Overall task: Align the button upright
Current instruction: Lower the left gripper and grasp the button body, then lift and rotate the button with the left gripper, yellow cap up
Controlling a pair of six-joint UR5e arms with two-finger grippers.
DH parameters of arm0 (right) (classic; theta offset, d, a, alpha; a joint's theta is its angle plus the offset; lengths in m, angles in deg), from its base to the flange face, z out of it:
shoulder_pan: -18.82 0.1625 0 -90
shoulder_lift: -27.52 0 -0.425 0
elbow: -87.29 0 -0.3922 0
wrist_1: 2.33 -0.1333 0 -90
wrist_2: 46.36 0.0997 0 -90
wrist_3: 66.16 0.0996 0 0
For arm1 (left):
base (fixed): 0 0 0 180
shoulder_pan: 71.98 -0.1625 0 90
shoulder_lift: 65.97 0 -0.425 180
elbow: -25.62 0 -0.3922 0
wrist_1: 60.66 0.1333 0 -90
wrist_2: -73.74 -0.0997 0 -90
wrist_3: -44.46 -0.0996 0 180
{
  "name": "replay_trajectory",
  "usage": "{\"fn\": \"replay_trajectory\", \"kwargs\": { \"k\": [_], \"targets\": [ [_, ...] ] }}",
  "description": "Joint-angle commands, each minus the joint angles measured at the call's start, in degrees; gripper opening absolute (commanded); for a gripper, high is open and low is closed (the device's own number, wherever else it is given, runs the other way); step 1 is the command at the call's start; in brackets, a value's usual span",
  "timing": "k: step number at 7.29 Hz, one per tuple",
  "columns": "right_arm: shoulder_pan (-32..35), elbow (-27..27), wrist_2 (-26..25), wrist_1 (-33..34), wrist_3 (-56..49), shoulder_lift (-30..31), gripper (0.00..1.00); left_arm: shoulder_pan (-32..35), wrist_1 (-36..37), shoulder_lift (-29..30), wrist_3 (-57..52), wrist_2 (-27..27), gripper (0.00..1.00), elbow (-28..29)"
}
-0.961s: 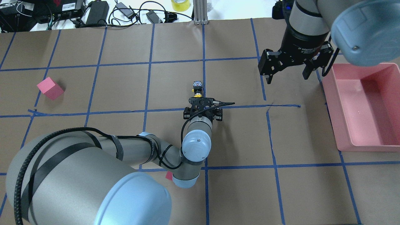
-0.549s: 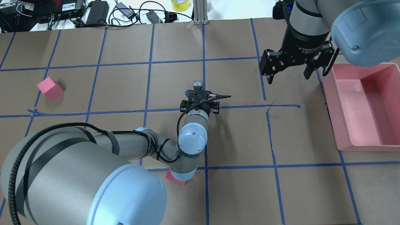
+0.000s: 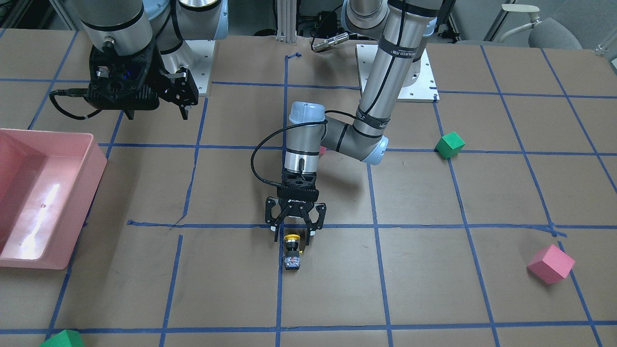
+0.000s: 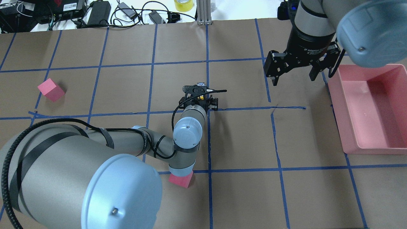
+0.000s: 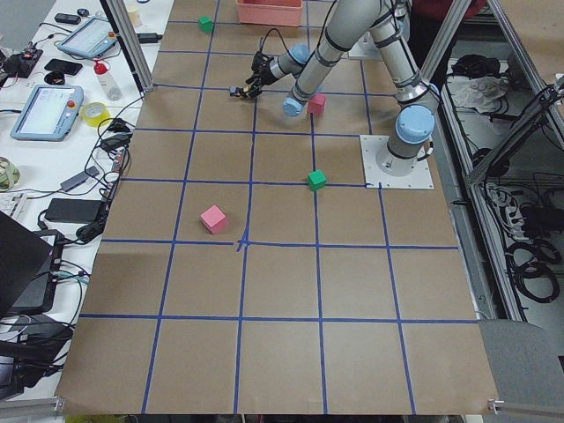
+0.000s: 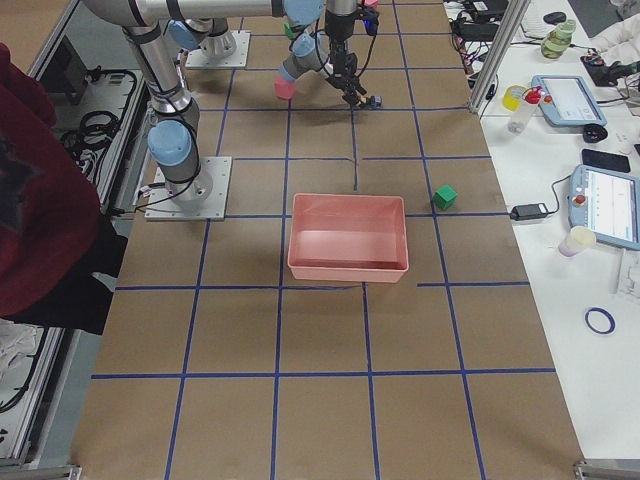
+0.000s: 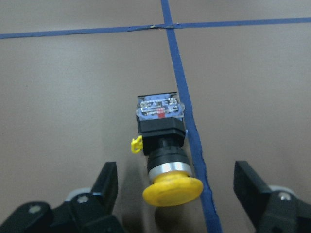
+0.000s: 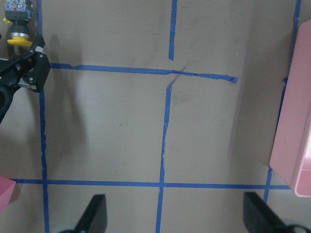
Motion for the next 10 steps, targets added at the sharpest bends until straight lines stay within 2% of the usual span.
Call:
{"fn": "replay_trajectory", "kwargs": {
  "k": [1, 3, 4, 5, 6, 7, 8, 9, 10],
  "targets": [
    [-0.08, -0.07, -0.07, -0.1, 0.0, 0.0, 1.0, -0.09, -0.02, 0.05, 0.04, 0.05, 0.5, 0.01],
    [0.0, -0.07, -0.16, -0.45, 0.0, 0.0, 1.0, -0.09, -0.02, -0.12, -0.05, 0.04, 0.19, 0.09],
    [0.0, -0.07, -0.16, -0.54, 0.0, 0.0, 1.0, -0.09, -0.8, -1.26, -0.05, 0.31, 0.11, 0.27],
    [0.0, -0.07, -0.16, -0.54, 0.09, 0.0, 1.0, -0.27, -2.29, -1.88, -0.05, 0.4, 0.08, 0.88],
    [0.0, -0.07, -0.16, -0.54, 0.0, 0.0, 1.0, -0.53, -7.43, -3.88, 0.65, 0.48, 0.08, 2.88],
    [0.0, -0.16, -0.16, -0.54, 0.09, 0.0, 1.0, -1.49, -16.27, -6.51, 1.35, 0.66, 0.08, 5.34],
    [0.0, -0.08, -0.16, -0.54, 0.09, 0.0, 1.0, -1.76, -28.89, -10.02, 4.84, 0.66, 0.08, 7.63],
    [0.0, -0.25, -0.16, -0.63, 0.09, 0.0, 1.0, -1.68, -42.94, -13.1, 10.01, 1.79, 0.08, 10.87],
    [0.0, -0.25, -0.16, -0.63, 0.09, 0.0, 1.0, -1.76, -58.66, -15.66, 17.37, 5.54, 0.08, 15.25]
  ]
}}
